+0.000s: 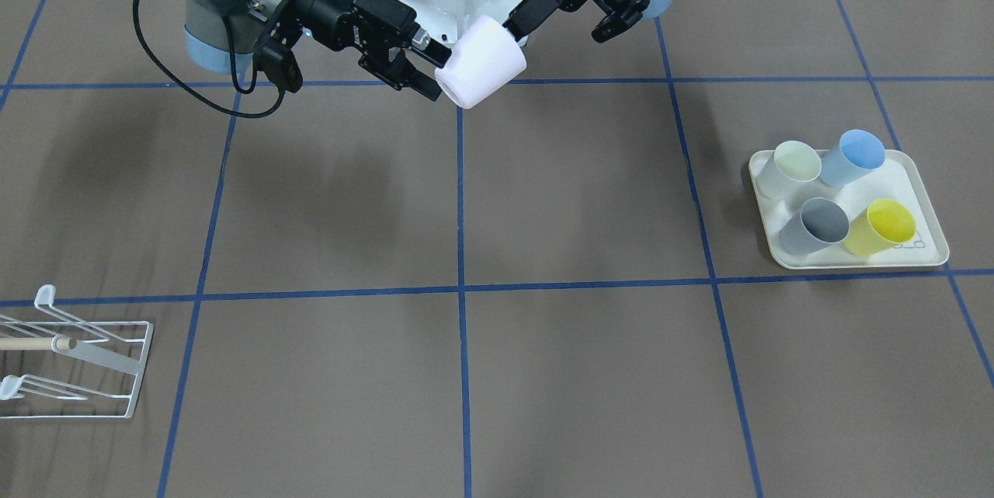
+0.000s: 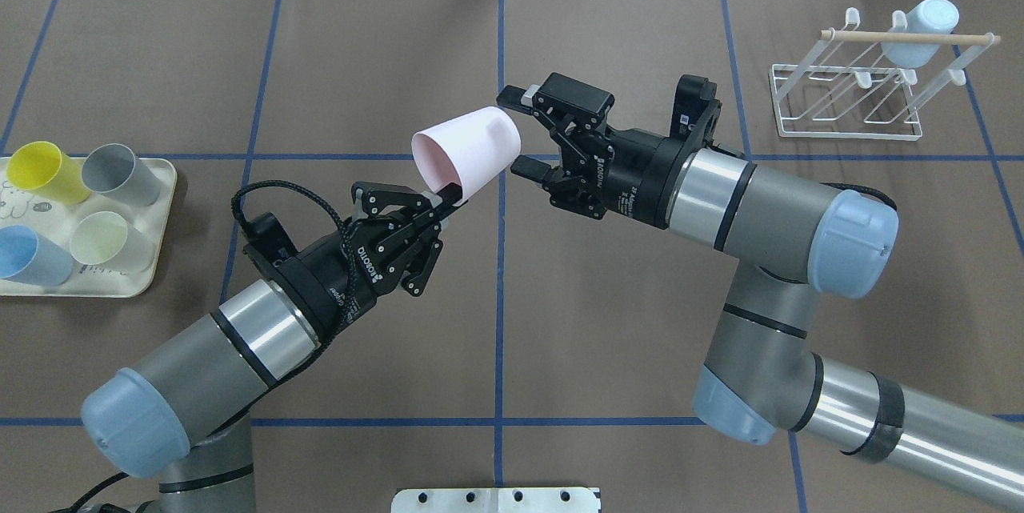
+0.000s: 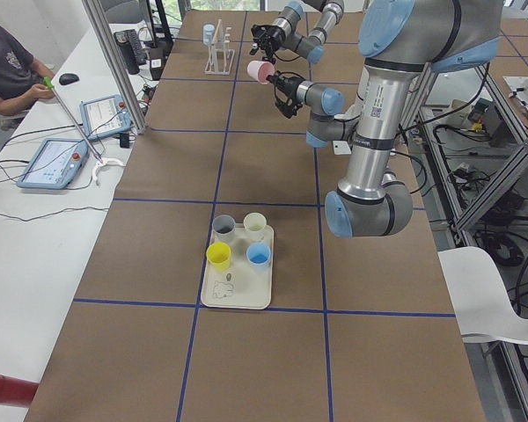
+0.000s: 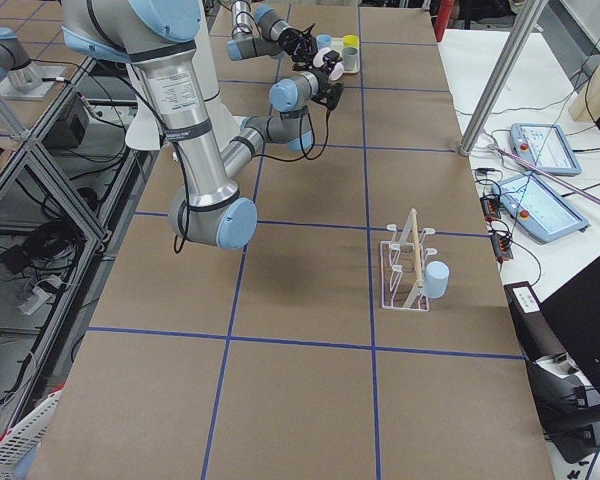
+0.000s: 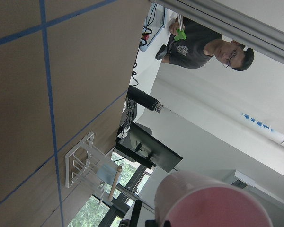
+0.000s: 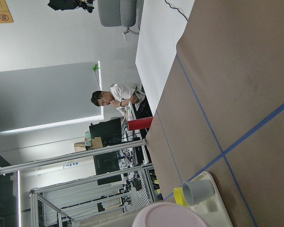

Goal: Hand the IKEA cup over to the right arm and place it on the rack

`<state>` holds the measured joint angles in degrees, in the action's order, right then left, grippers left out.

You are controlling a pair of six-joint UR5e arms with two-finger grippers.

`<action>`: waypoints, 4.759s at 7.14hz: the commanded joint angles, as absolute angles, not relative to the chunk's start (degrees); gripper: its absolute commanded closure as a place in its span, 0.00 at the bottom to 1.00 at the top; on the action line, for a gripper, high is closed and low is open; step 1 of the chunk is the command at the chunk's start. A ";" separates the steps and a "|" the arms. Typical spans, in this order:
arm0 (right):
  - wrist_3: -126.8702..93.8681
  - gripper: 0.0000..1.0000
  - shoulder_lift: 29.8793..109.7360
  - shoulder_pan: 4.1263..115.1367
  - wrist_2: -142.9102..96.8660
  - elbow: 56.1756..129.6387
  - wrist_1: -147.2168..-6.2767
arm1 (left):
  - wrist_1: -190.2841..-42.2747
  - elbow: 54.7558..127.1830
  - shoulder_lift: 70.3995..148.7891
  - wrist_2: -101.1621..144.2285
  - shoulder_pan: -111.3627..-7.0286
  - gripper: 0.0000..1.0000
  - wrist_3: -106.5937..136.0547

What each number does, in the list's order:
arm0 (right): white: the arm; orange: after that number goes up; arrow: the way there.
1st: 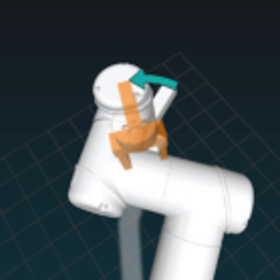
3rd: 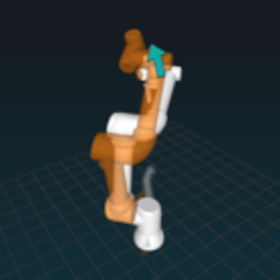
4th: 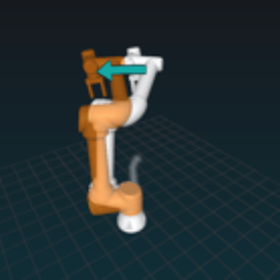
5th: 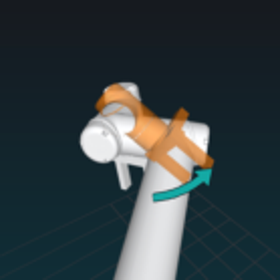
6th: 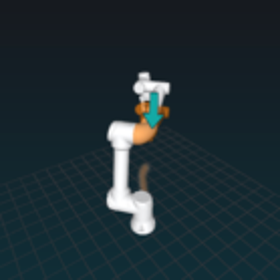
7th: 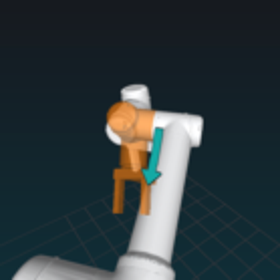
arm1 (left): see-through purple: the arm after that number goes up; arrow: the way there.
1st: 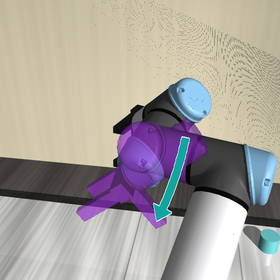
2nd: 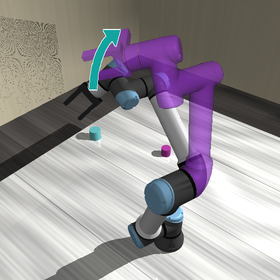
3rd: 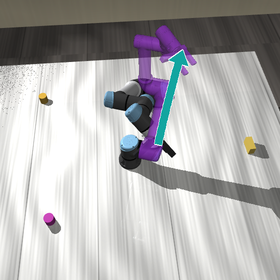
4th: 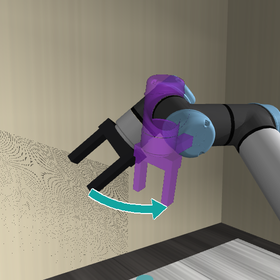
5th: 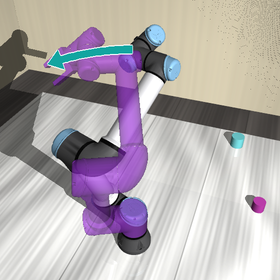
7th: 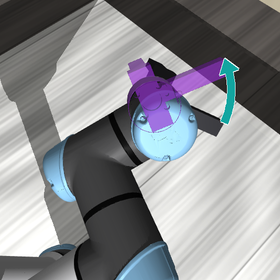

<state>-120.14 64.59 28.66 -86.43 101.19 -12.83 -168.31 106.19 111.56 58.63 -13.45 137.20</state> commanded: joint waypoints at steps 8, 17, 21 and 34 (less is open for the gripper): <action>-120.15 0.00 62.93 27.60 -85.08 99.84 -12.83 | -168.05 106.08 112.67 58.62 -12.39 1.00 136.23; -119.36 1.00 63.02 28.65 -85.08 98.70 -12.83 | -168.57 106.70 113.03 58.80 -12.66 0.00 129.20; -109.47 1.00 63.10 37.15 -85.51 94.24 -13.45 | -168.49 106.79 112.41 59.67 -13.79 0.00 124.85; -60.70 1.00 63.54 58.62 -79.75 93.34 -54.19 | -115.84 116.19 104.43 113.54 -58.78 0.00 92.22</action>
<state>-66.66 63.41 57.40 -82.86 93.50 -49.99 -118.27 116.13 105.53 110.44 -55.83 96.45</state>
